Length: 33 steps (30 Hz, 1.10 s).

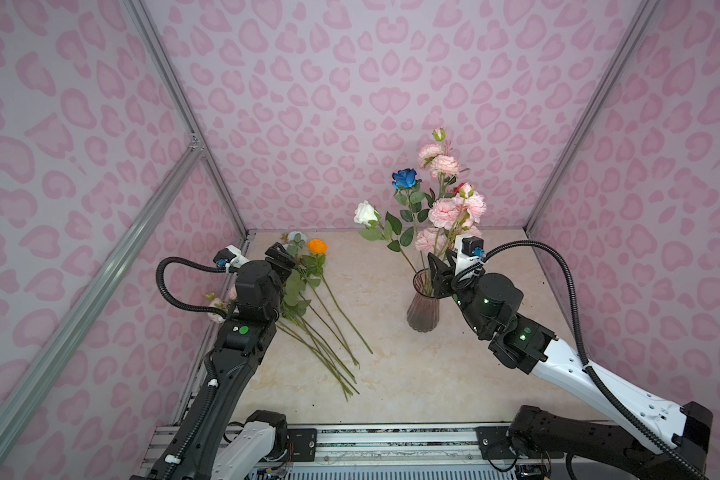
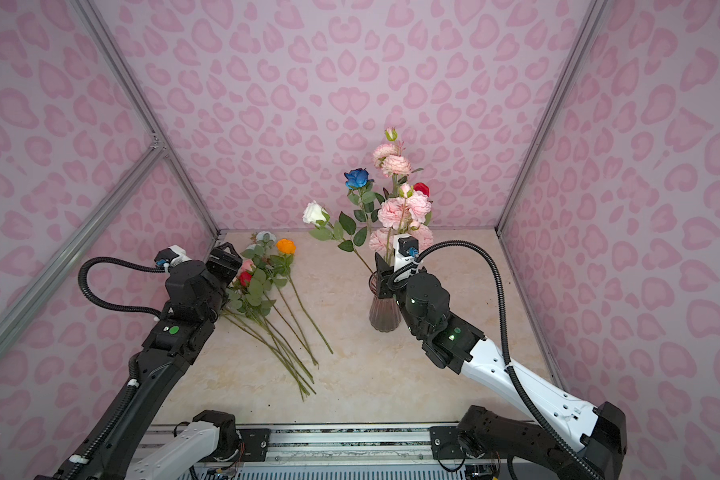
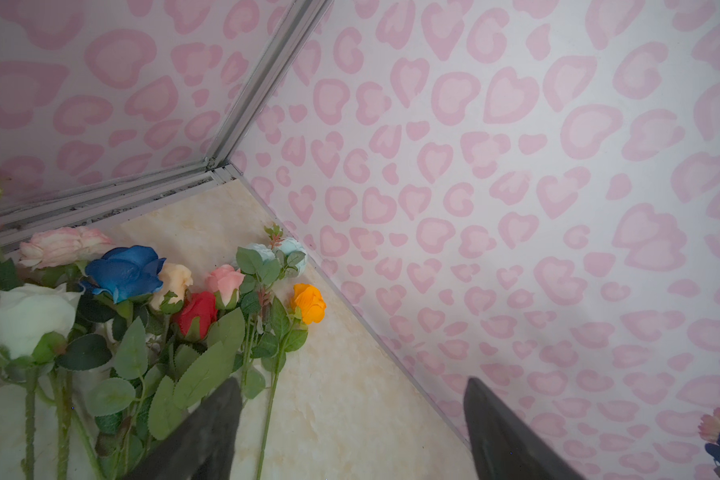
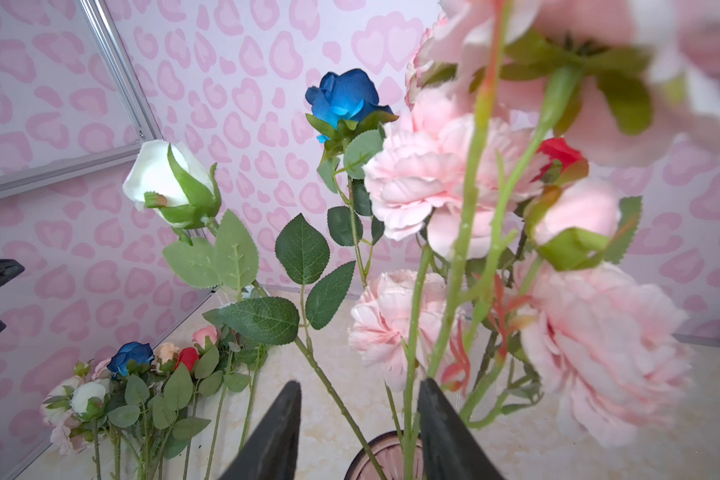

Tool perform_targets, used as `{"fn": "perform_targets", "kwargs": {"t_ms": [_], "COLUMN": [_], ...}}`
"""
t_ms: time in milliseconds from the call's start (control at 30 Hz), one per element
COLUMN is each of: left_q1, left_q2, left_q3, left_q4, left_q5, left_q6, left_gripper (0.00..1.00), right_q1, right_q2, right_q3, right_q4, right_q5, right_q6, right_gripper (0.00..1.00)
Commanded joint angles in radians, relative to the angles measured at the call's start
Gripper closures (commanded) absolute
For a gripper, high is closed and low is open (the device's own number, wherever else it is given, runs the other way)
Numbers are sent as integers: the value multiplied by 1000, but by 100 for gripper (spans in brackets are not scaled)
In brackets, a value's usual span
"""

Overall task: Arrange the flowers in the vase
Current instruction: 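Open the right gripper and withdraw while the left gripper descends onto a stem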

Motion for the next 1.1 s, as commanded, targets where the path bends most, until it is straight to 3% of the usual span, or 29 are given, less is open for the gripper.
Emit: {"fn": "perform_targets", "kwargs": {"t_ms": [0,600,1067], "left_q1": [1,1,1], "left_q2": [6,37,79], "left_q3": [7,7,12], "left_q4": [17,8,4], "left_q5": [11,14,31], "left_q6": [9,0,-2], "left_gripper": [15,16,16], "right_q1": [2,88,150], "right_q2": [-9,-117,-109], "right_q3": [-14,1,25], "right_q4": [-13,-106,-126], "right_q5": [-1,19,-11], "right_q6": [11,20,-56], "right_gripper": [53,54,54]}}
